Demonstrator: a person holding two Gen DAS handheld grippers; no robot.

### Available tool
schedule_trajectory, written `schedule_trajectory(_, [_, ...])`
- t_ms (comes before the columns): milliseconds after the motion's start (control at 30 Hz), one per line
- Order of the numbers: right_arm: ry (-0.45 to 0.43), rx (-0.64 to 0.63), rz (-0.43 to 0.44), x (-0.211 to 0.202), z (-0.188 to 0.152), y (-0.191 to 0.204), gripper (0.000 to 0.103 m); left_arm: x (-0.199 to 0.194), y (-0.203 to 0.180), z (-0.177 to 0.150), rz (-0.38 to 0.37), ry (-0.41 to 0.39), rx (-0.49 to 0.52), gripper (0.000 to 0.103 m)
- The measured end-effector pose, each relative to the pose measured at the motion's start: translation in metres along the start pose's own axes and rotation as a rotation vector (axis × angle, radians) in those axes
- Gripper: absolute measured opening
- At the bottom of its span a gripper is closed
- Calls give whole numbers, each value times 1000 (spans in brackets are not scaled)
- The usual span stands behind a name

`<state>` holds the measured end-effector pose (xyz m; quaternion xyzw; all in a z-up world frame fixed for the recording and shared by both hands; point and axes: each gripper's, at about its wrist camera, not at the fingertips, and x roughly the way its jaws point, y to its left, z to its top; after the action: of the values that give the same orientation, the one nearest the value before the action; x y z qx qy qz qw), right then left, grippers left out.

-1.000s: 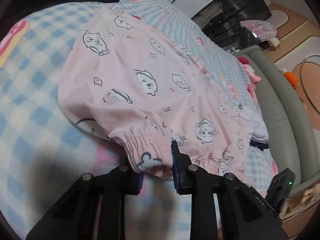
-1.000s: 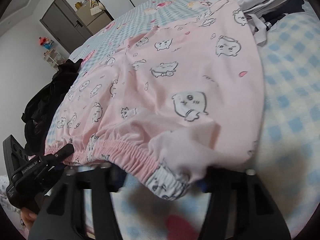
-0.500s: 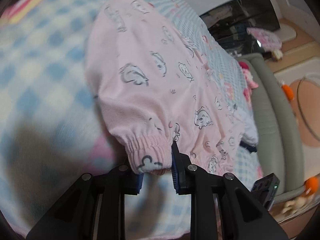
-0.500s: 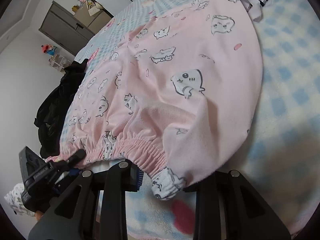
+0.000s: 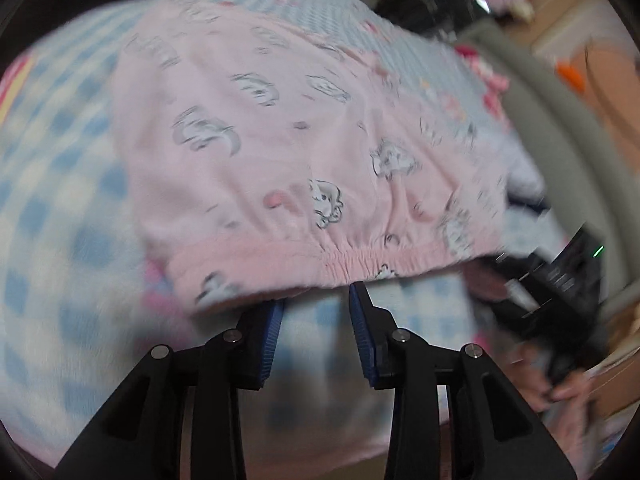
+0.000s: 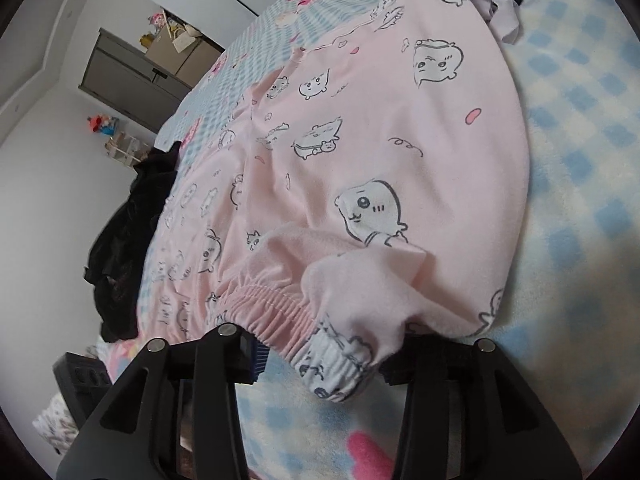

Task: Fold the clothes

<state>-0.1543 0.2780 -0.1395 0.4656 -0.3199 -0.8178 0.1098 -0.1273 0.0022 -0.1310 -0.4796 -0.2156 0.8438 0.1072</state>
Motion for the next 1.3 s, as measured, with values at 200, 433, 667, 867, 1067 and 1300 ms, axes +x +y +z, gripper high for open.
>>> schedule_trajectory(200, [-5, -3, -4, -1, -3, 1, 43, -13, 25, 24, -93, -98, -212, 36])
schedule_trajectory(433, [-12, -41, -59, 7, -5, 7, 45, 1, 58, 24, -139, -74, -387, 36])
schedule_trajectory(667, [-46, -97, -60, 9, -4, 8, 15, 3, 37, 27, -106, -117, -304, 14])
schedule_trajectory(867, [-79, -146, -33, -22, -11, 16, 5, -31, 39, 20, -118, -135, -277, 13])
schedule_trajectory(1067, [-88, -221, -28, -50, -25, 30, 4, -59, 39, 7, -117, -113, -232, 12])
schedule_trajectory(1300, [67, -202, -101, -32, -53, 11, 4, -37, 66, -20, -52, 18, -279, 13])
